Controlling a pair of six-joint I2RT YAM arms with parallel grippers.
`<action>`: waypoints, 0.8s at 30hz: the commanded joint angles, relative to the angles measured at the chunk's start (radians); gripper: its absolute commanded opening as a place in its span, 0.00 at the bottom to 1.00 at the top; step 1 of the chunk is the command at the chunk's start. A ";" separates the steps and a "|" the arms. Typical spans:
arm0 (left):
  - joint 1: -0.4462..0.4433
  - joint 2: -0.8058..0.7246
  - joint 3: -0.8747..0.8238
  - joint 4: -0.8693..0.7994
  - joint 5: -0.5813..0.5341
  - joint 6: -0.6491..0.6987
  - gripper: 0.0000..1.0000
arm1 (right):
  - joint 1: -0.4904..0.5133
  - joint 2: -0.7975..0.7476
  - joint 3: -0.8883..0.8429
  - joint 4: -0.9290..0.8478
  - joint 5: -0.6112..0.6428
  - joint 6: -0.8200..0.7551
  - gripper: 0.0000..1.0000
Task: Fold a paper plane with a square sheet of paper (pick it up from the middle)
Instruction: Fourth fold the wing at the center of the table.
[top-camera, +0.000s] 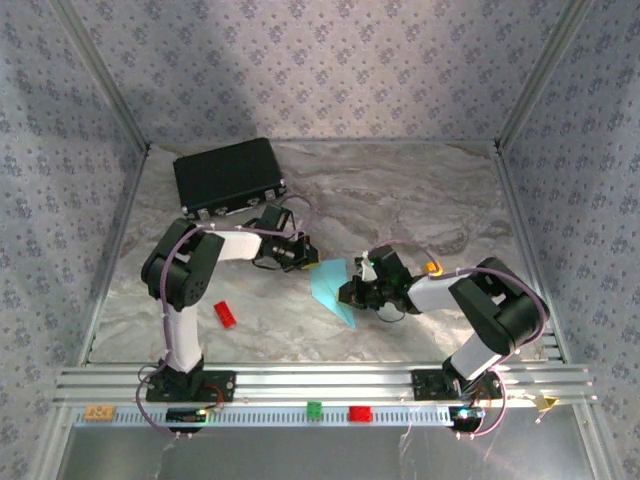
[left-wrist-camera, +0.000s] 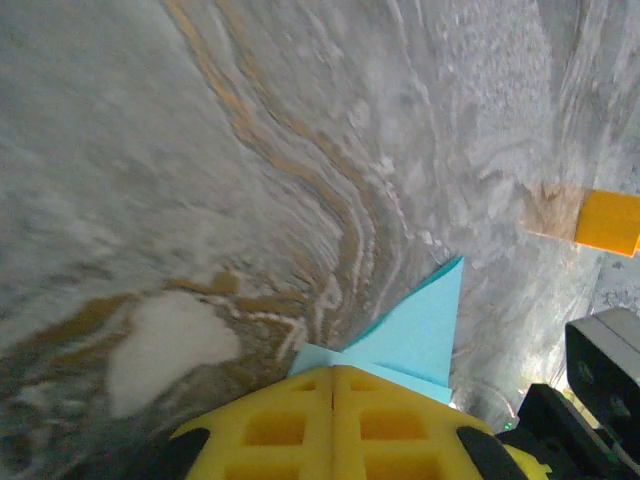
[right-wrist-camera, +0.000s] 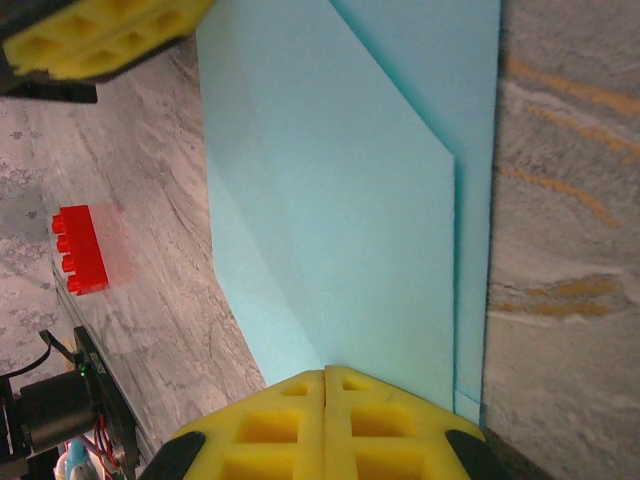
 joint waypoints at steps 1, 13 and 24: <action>0.014 -0.010 0.017 -0.017 -0.055 0.019 0.06 | -0.006 0.025 -0.043 -0.130 0.030 -0.023 0.00; -0.047 -0.138 0.011 -0.046 -0.069 0.020 0.10 | -0.007 0.031 -0.034 -0.136 0.025 -0.024 0.00; -0.152 -0.057 -0.002 0.000 0.002 0.011 0.08 | -0.009 0.023 -0.035 -0.137 0.033 -0.019 0.00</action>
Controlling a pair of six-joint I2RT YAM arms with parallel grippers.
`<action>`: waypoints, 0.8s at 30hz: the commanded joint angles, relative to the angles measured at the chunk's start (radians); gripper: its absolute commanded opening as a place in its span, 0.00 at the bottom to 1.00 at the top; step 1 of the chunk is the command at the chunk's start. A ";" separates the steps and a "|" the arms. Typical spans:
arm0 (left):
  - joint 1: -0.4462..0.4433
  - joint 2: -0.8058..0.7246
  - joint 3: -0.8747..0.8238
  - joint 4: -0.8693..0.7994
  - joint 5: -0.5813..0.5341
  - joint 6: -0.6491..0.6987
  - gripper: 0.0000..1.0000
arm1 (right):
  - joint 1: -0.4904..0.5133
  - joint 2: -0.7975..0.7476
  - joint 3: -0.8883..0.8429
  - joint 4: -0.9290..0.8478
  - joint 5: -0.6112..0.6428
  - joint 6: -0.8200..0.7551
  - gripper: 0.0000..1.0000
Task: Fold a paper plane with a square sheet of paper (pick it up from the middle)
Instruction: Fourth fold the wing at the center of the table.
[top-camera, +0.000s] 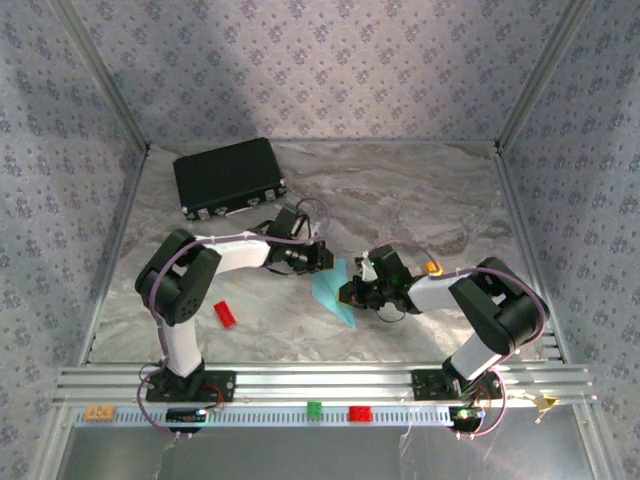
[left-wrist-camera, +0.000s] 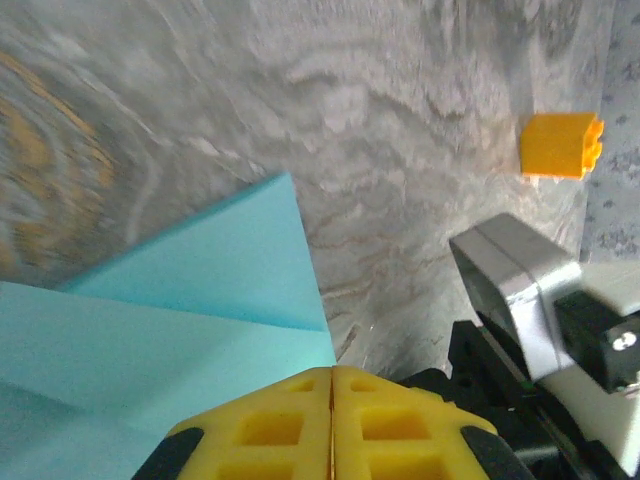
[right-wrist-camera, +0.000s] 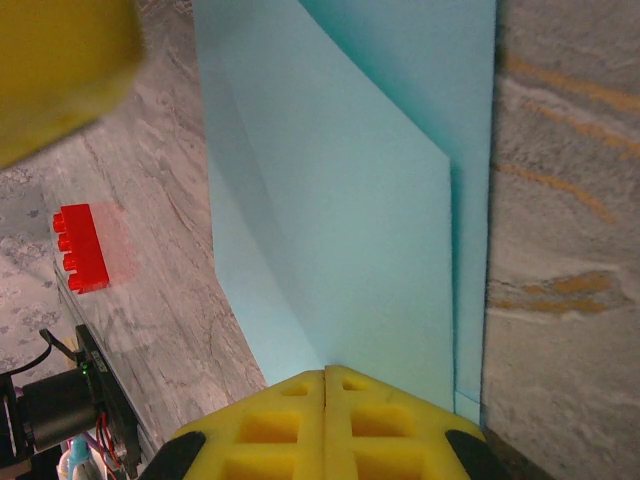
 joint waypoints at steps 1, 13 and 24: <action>-0.015 0.046 -0.005 0.026 0.040 -0.005 0.07 | -0.007 0.023 -0.033 -0.136 0.037 -0.018 0.00; -0.017 0.107 -0.035 -0.010 -0.011 -0.001 0.00 | 0.000 -0.078 0.041 -0.207 0.013 -0.023 0.00; -0.017 0.108 -0.033 -0.011 -0.009 0.008 0.00 | 0.024 0.029 0.117 -0.145 0.038 0.016 0.00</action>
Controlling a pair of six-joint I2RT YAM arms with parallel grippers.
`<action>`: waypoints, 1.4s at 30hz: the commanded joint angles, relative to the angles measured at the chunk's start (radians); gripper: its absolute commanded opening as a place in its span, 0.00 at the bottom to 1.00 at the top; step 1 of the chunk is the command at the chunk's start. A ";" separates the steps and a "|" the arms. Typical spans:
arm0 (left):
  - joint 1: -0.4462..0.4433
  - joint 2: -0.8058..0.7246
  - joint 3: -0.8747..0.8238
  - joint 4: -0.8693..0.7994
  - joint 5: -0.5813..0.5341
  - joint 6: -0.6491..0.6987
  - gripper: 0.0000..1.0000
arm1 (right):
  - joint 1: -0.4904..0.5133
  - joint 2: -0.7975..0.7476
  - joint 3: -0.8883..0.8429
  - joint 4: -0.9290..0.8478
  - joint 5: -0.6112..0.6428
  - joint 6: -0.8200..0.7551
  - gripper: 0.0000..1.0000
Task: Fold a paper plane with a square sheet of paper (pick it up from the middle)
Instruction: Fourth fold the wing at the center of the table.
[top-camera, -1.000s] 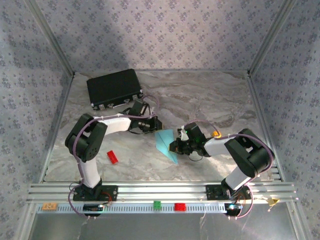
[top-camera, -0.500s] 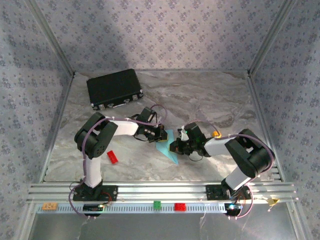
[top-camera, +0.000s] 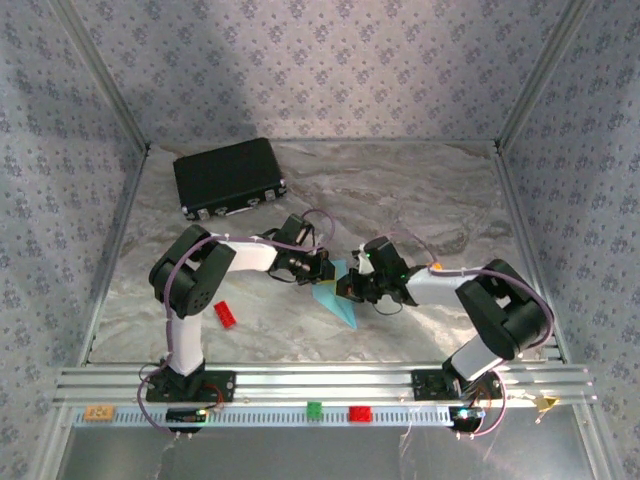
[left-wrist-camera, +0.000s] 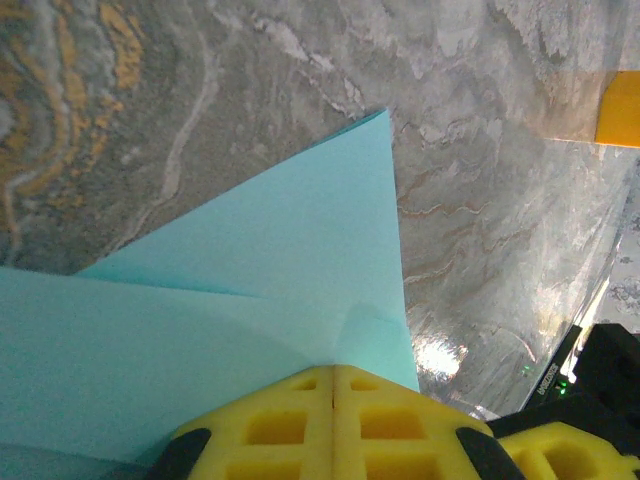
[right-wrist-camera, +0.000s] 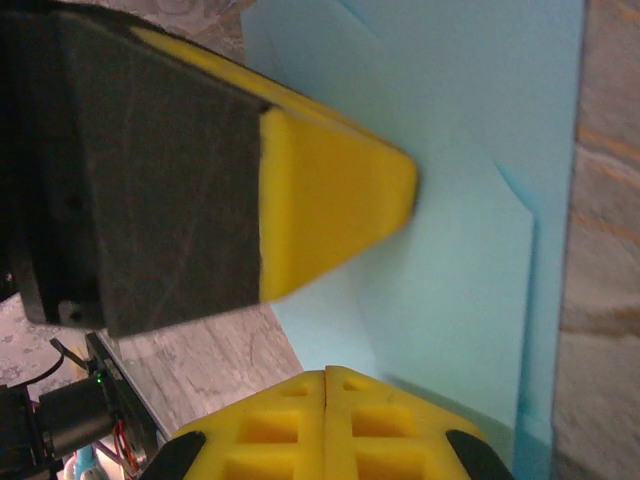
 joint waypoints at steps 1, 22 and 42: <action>-0.001 0.026 -0.017 -0.031 -0.027 0.025 0.00 | 0.014 0.068 0.010 0.009 0.022 0.014 0.00; 0.014 0.028 -0.032 -0.008 -0.024 0.015 0.00 | 0.052 -0.073 -0.006 -0.060 0.088 0.030 0.01; 0.019 0.029 -0.033 -0.013 -0.028 0.017 0.00 | 0.067 0.005 -0.058 -0.004 0.053 0.041 0.02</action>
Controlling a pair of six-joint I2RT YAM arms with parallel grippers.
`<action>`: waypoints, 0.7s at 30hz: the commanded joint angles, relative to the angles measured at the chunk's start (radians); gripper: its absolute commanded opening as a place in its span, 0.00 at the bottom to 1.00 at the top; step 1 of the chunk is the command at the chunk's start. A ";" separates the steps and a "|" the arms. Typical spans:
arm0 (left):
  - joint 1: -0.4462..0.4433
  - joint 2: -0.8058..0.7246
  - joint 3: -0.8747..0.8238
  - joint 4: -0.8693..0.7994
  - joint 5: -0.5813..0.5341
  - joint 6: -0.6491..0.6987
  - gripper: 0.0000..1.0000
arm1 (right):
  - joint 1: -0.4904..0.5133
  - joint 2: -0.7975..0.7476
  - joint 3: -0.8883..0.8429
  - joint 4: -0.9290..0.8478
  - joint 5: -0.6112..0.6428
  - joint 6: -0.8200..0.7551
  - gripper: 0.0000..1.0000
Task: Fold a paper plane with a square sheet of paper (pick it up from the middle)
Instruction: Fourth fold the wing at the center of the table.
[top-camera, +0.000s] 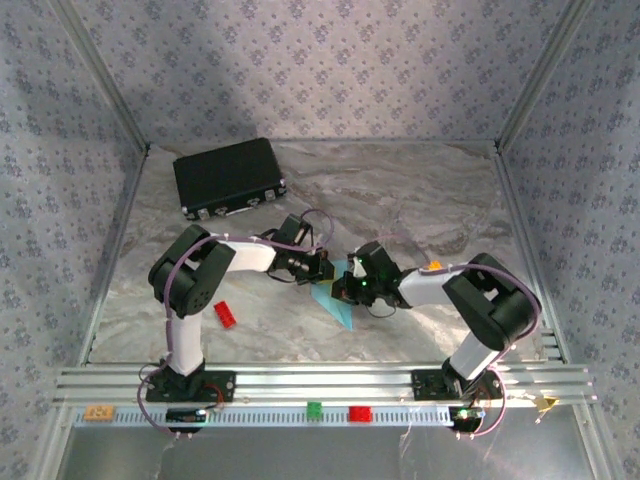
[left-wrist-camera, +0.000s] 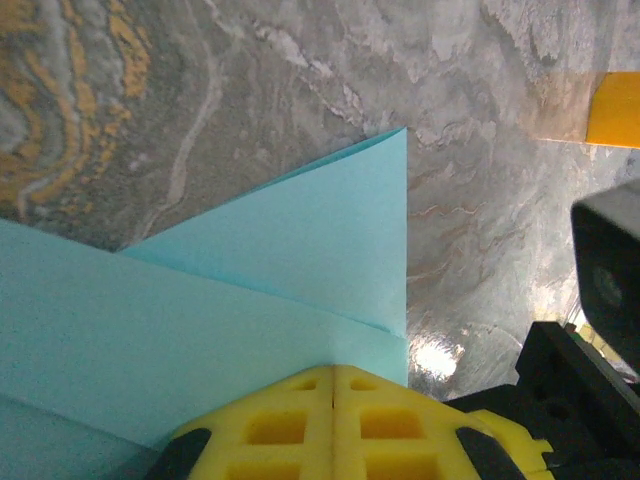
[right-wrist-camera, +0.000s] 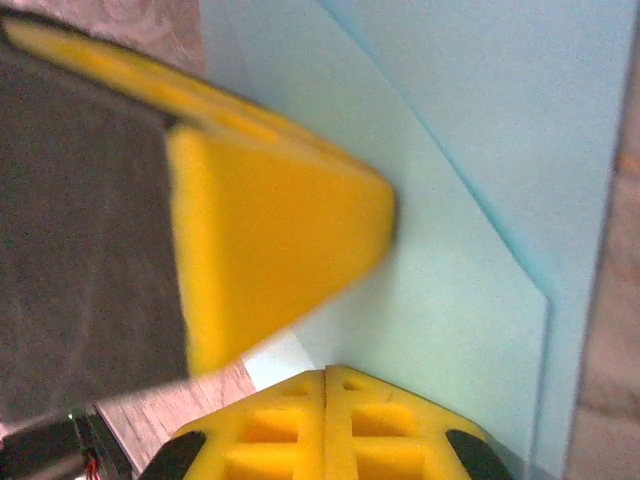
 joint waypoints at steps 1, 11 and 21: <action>0.011 0.031 -0.021 -0.039 -0.043 0.015 0.00 | 0.016 -0.060 -0.053 -0.086 -0.022 -0.014 0.02; 0.012 0.034 -0.019 -0.044 -0.042 0.013 0.00 | 0.037 -0.187 -0.151 -0.158 -0.033 -0.026 0.04; 0.013 0.034 -0.018 -0.046 -0.041 0.014 0.00 | 0.038 -0.215 -0.078 -0.190 -0.015 -0.032 0.04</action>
